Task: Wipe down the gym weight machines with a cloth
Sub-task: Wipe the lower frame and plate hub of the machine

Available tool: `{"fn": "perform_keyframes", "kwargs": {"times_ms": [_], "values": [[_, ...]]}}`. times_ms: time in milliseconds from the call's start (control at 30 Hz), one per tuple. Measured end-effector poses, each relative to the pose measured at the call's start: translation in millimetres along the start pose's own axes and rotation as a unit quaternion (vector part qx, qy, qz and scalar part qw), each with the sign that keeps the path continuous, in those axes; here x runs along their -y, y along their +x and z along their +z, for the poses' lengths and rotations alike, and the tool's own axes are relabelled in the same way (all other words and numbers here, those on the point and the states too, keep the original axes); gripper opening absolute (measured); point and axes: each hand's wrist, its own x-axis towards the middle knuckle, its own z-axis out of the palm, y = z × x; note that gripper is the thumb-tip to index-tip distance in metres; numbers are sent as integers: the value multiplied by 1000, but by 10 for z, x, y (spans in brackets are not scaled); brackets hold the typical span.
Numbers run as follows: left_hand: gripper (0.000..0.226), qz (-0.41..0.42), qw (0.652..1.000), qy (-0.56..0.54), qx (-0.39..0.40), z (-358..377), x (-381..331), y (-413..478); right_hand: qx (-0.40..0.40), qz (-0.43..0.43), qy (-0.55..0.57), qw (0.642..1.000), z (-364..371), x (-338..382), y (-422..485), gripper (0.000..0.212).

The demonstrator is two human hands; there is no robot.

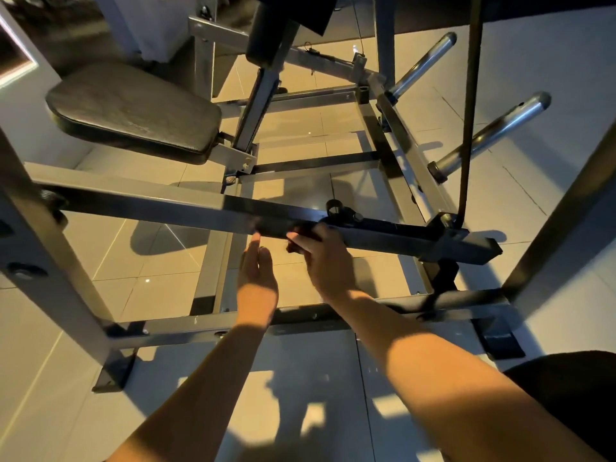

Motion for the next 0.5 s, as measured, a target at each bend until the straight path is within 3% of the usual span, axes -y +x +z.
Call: {"fn": "perform_keyframes", "kwargs": {"times_ms": [100, 167, 267, 400, 500], "values": [[45, -3, 999, -54, 1, -41, -2, -45, -25, 116, 9, 993, -126, -315, -264, 34], [41, 10, 995, -95, 9, -37, 32, -108, -34, 81, 20, 996, -160, -164, -218, 37], [32, -4, 987, -159, -19, -11, 88, -120, -56, -52, 39, 996, -65, 283, 179, 39], [27, -53, 961, -262, -66, -128, 28, -78, -12, -62, 2, 998, 119, 720, 478, 39], [48, -66, 950, -298, -66, -225, 47, -39, -5, -73, -23, 997, 192, 750, 530, 38]]}}
